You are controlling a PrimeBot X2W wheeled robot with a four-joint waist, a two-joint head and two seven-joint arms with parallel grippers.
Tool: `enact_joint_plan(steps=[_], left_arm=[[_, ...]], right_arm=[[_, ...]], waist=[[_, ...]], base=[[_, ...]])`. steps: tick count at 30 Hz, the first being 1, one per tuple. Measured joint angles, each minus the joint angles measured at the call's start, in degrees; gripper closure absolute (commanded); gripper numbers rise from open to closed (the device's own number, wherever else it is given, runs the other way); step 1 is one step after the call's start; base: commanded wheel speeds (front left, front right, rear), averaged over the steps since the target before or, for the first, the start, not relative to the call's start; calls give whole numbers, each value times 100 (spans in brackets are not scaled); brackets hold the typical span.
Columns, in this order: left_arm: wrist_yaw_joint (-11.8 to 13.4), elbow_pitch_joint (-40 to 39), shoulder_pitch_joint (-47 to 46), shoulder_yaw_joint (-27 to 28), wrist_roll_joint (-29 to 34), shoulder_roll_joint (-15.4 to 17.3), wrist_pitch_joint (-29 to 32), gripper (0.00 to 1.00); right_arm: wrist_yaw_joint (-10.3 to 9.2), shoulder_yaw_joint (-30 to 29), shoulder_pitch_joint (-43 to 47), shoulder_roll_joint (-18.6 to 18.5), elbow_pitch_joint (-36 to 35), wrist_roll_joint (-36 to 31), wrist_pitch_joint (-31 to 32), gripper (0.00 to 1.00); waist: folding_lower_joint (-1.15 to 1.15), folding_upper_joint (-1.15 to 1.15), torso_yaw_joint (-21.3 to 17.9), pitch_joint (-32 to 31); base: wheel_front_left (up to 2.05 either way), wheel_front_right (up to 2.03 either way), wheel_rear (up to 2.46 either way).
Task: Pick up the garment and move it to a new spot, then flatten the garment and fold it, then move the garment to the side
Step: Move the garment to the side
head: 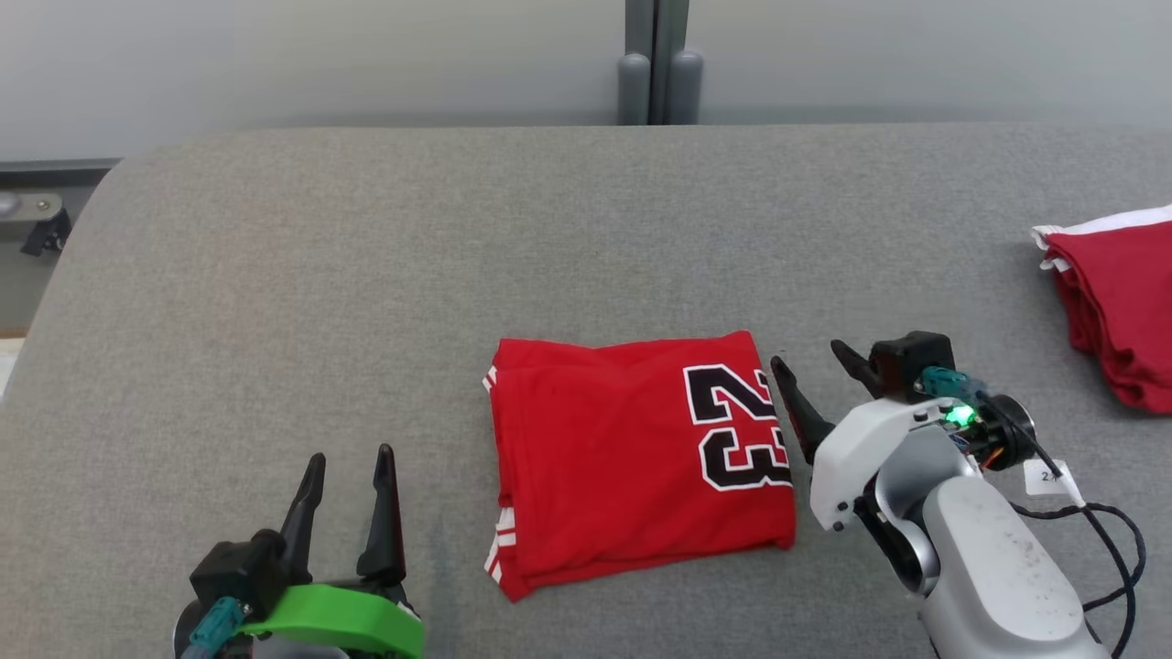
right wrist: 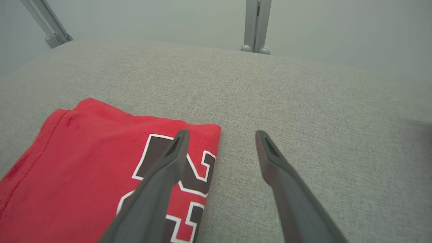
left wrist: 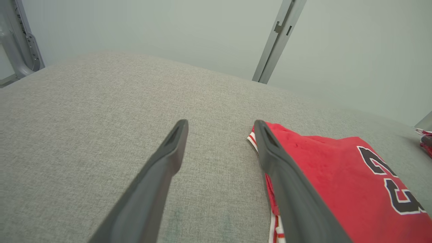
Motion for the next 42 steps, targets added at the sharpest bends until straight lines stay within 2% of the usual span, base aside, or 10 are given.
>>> enact_joint_plan(steps=[11,17,18,19,20,21,26,30,38,42], left_arm=[[7,26,-81,36,3,0,0,0],[16,-32,-96,60,53,0,0,0],[22,-44,-102,67,53,0,0,0],[23,-49,-109,66,54,0,0,0],[24,-62,-118,64,54,0,0,0],[24,-65,-131,62,55,0,0,0],[24,-196,-197,114,90,-2,0,0],[24,-285,-235,164,127,-2,0,0],[-9,-376,-503,261,369,-3,0,0],[-53,-378,-666,246,481,19,0,0]], right_arm=[[0,620,-231,-324,886,597,991,0],[-1,931,-477,-360,1192,722,1063,0],[-1,998,-526,-358,1232,744,1057,55],[-1,1035,-565,-356,1270,748,1044,65],[-2,1095,-615,-350,1310,755,1006,89],[-2,1155,-660,-346,1343,770,978,100],[5,1255,-924,-313,1458,808,722,100],[4,1194,-1214,-510,1490,780,553,100],[3,800,-1652,-954,1433,667,394,100],[3,588,-1781,-1026,1373,626,311,100]], waist=[[0,0,364,205],[0,0,410,325],[0,0,403,341],[0,0,390,352],[0,0,370,367],[0,0,345,382],[0,0,147,452],[0,0,-119,524],[0,0,-903,727],[0,0,-1342,865]], base=[[0,0,0],[0,0,0],[0,0,0],[0,0,0],[0,0,0],[0,0,0],[0,0,0],[0,0,0],[0,0,0],[0,0,0]])
